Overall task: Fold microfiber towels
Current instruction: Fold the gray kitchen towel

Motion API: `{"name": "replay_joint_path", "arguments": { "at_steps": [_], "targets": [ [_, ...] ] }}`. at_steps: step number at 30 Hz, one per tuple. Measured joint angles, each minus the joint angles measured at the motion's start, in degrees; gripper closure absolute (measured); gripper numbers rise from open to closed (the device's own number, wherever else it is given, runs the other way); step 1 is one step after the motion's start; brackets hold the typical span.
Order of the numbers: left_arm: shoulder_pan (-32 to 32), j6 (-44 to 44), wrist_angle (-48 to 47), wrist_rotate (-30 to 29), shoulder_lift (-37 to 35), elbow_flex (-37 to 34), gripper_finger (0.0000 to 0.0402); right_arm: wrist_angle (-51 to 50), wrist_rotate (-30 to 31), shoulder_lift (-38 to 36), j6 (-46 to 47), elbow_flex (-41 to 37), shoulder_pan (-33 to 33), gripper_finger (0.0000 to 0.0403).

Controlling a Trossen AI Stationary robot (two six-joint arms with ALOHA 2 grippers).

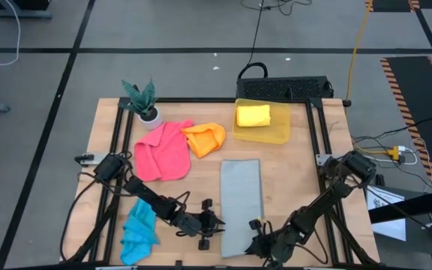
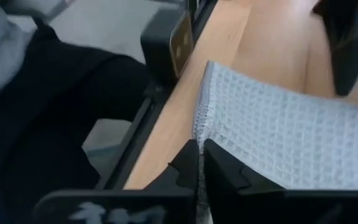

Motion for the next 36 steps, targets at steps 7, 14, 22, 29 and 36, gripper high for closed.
{"name": "replay_joint_path", "arguments": {
  "at_steps": [7, 14, 22, 29, 36],
  "targets": [
    [-0.4, 0.9, -1.7, -2.0, -3.5, 0.0, 0.0291, -7.4, 0.1, -7.0, 2.9, 0.0, -4.3, 0.0397],
    [-2.7, -0.8, -13.3, -10.8, -9.5, 0.0, 0.0291, -11.0, 1.5, -12.7, 7.2, -5.5, -12.1, 0.0399],
    [-5.2, -3.7, -18.2, -16.2, -10.3, 0.0, 0.0291, -5.3, 1.5, -13.8, 14.8, -16.2, -16.2, 0.0400],
    [-5.0, -4.2, -17.5, -16.4, -10.3, 0.0, 0.0291, 1.5, 1.4, -13.9, 13.7, -18.7, -15.3, 0.0399],
    [-4.5, -4.0, -15.8, -16.5, -10.3, 0.0, 0.0291, 3.5, 1.3, -13.9, 9.1, -18.7, -17.1, 0.0398]
  ]
}}
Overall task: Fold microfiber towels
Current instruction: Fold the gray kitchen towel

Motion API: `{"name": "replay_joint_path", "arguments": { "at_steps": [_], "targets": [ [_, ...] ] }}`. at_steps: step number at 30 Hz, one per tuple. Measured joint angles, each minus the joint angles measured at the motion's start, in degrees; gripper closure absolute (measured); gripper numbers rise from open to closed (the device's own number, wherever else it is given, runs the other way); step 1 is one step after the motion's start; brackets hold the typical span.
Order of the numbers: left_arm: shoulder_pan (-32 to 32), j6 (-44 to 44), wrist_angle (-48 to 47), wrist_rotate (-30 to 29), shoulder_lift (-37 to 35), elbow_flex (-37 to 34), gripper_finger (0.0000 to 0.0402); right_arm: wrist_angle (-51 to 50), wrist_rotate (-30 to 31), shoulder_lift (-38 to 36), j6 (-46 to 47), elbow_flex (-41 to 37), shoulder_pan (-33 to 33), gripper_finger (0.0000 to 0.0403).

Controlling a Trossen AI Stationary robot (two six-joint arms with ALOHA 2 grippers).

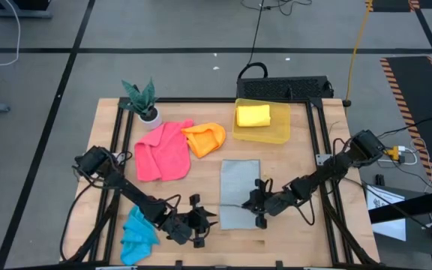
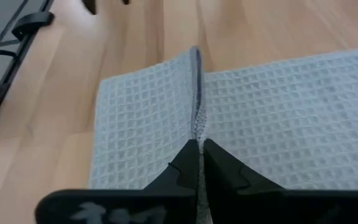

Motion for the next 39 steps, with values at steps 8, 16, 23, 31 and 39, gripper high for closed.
{"name": "replay_joint_path", "arguments": {
  "at_steps": [8, 16, 23, 31, 39],
  "targets": [
    [0.0, 0.1, 0.1, 0.0, 0.0, 0.0, 0.0291, -3.8, 0.0, 0.0, 3.2, 0.0, -0.5, 0.0397],
    [0.9, 2.7, 5.5, 2.5, 1.4, 0.1, 0.0291, -3.6, -0.1, 1.5, 3.1, 0.0, -0.5, 0.0397],
    [3.7, 7.1, 16.5, 8.0, 6.7, 0.0, 0.0291, -2.6, 0.1, 1.9, -3.5, -0.1, -0.7, 0.0360],
    [7.0, 7.1, 16.9, 12.5, 7.9, 0.0, 0.0291, -10.9, 0.5, -7.4, -3.5, -0.1, -0.7, 0.0285],
    [8.0, 5.7, 14.1, 12.4, 9.4, 0.0, 0.0291, -11.0, 3.2, -12.0, -2.1, -0.1, 3.9, 0.0293]
  ]
}}
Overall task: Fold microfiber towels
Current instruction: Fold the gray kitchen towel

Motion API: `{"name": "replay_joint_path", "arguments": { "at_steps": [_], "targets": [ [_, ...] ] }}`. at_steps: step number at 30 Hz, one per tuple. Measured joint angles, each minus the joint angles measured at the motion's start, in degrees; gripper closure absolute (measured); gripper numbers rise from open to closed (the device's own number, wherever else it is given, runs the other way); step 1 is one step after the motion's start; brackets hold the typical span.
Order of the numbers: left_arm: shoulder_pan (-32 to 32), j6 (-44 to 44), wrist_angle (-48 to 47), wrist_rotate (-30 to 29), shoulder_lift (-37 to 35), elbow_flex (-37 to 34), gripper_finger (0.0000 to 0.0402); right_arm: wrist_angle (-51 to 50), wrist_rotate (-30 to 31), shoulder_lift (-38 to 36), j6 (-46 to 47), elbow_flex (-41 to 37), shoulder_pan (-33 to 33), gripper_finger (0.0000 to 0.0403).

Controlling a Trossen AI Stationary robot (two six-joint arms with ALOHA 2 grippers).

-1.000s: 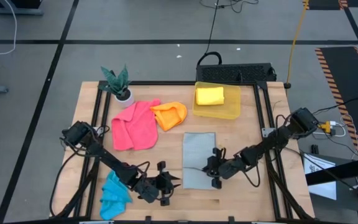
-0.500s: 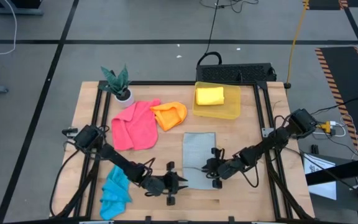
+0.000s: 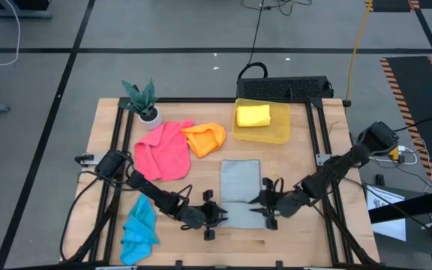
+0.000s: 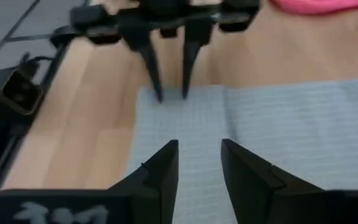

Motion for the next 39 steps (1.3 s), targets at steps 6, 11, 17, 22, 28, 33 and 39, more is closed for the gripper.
{"name": "replay_joint_path", "arguments": {
  "at_steps": [6, 11, 17, 22, 28, 33, 39],
  "targets": [
    [0.0, -1.8, -2.2, -0.2, -0.2, 0.0, 0.0291, 5.0, 5.5, 5.1, 8.5, -4.4, 2.4, 0.0321],
    [-0.1, -4.9, -7.2, -1.3, -0.2, 0.0, 0.0291, 11.8, 7.8, 8.5, 13.1, -11.5, 1.5, 0.0340],
    [-0.9, -7.3, -8.3, -2.5, -0.2, 0.0, 0.0291, 21.9, 10.9, 8.1, 4.9, -15.4, 1.5, 0.0356],
    [-2.1, -6.2, -3.6, -2.5, -1.0, 0.3, 0.0291, 22.8, 10.9, 4.2, -0.5, -13.5, 3.2, 0.0372],
    [-1.1, -1.7, -1.0, -2.3, -1.0, 1.0, 0.0291, 23.0, 4.1, 4.2, -1.4, -8.7, 5.2, 0.0399],
    [1.2, -1.6, -4.3, -1.8, -1.0, 1.0, 0.0291, 22.7, -3.0, 8.2, 1.1, -8.4, 5.5, 0.0401],
    [2.2, -5.1, -11.5, -2.1, -0.9, 0.9, 0.0291, 22.7, -3.6, 15.9, 4.0, -8.4, 6.0, 0.0402]
  ]
}}
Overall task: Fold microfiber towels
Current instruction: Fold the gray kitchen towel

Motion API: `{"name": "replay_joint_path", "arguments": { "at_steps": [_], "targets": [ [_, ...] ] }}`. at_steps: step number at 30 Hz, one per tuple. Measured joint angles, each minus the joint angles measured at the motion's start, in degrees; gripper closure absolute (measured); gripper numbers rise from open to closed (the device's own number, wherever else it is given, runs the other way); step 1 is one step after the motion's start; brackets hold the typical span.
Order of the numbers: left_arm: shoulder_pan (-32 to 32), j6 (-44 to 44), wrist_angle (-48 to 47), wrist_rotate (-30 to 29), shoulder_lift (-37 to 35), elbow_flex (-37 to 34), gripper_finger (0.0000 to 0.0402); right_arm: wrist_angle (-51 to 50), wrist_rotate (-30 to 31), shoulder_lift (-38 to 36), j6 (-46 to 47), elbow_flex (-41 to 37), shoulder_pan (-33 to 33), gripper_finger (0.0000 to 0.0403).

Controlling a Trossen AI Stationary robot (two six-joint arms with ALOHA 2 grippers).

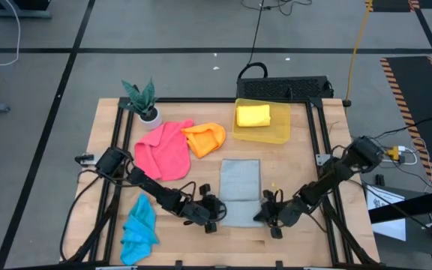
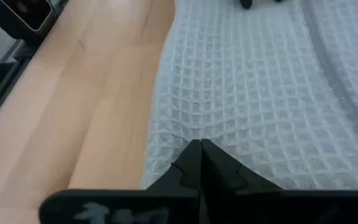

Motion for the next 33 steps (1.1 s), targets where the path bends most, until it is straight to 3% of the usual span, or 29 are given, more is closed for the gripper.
{"name": "replay_joint_path", "arguments": {
  "at_steps": [4, 8, 13, 17, 24, 29, 33],
  "targets": [
    [0.0, 0.0, -0.4, -0.2, 0.0, 0.0, 0.0291, 0.7, -0.3, 1.9, 0.5, 0.2, 1.6, 0.0402],
    [0.0, 2.0, 0.7, -1.5, 0.0, 0.0, 0.0291, -1.1, 2.3, -0.8, -1.5, -0.1, 3.4, 0.0403],
    [0.0, 4.9, 7.1, -1.8, 0.0, 0.0, 0.0291, -0.4, 10.6, -6.4, -2.3, 0.0, 4.8, 0.0403],
    [-0.1, 5.7, 8.1, -0.3, 0.0, 0.0, 0.0291, -1.7, 15.2, -6.4, 0.8, 0.0, 4.2, 0.0403],
    [-0.1, 4.7, 4.2, -0.2, 0.0, 0.0, 0.0291, -10.0, 15.9, -2.2, 11.4, -0.1, 2.7, 0.0403],
    [-0.8, 3.9, 3.7, -0.8, -0.1, 0.0, 0.0291, -10.7, 16.1, -2.7, 10.8, 0.0, 3.3, 0.0403],
    [-2.8, 6.7, 6.2, -1.2, -2.1, 0.0, 0.0291, -10.0, 20.7, -6.4, 7.8, 0.2, 5.2, 0.0403]
  ]
}}
